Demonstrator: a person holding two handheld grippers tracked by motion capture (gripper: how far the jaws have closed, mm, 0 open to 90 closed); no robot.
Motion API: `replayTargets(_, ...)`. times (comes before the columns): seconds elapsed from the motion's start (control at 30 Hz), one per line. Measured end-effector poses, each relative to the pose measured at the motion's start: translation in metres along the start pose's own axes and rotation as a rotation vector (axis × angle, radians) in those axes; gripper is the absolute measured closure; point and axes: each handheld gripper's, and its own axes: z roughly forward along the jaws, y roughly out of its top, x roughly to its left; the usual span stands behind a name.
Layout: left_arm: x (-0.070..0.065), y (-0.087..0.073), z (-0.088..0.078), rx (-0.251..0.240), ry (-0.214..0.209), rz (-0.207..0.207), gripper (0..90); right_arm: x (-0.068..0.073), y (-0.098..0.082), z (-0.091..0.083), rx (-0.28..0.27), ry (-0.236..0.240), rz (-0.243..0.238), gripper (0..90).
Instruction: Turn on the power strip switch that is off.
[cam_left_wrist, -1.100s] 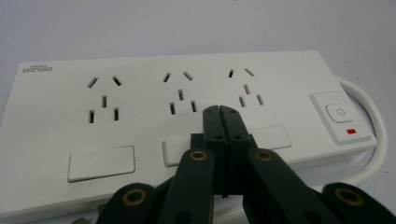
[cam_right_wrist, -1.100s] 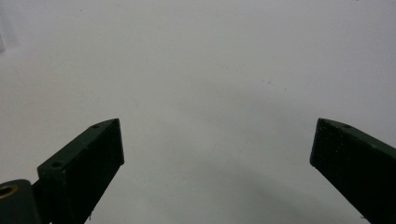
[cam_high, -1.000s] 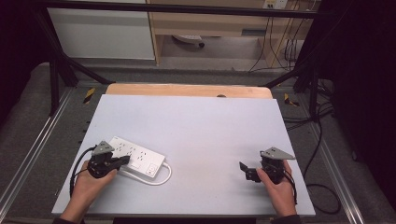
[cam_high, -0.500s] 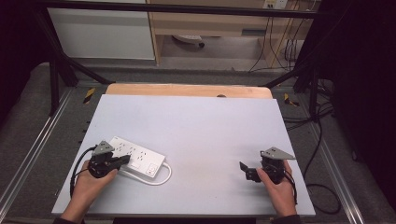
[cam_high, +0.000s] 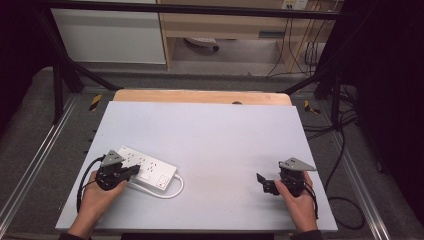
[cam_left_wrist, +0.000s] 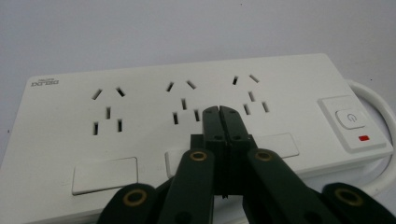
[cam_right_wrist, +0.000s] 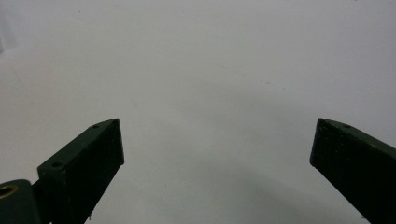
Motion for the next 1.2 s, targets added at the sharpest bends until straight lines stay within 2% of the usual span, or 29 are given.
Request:
replayTargets(0.27, -0.0012, 0.0014, -0.0001, -0.01, -0.003, 0.013, 90.0, 0.0001, 0.0001, -0.0001, 0.0, 0.002, 0.004, 3.3)
replayTargets(0.7, -0.0016, 0.0035, -0.0022, -0.055, -0.017, 0.008, 90.0, 0.0001, 0.0, 0.0, 0.0, 0.001, 0.003, 3.3)
replayTargets(1.2, -0.0028, 0.0062, -0.005, -0.123, -0.024, -0.005, 79.2, 0.0002, 0.0, 0.0, 0.001, 0.001, 0.002, 3.3)
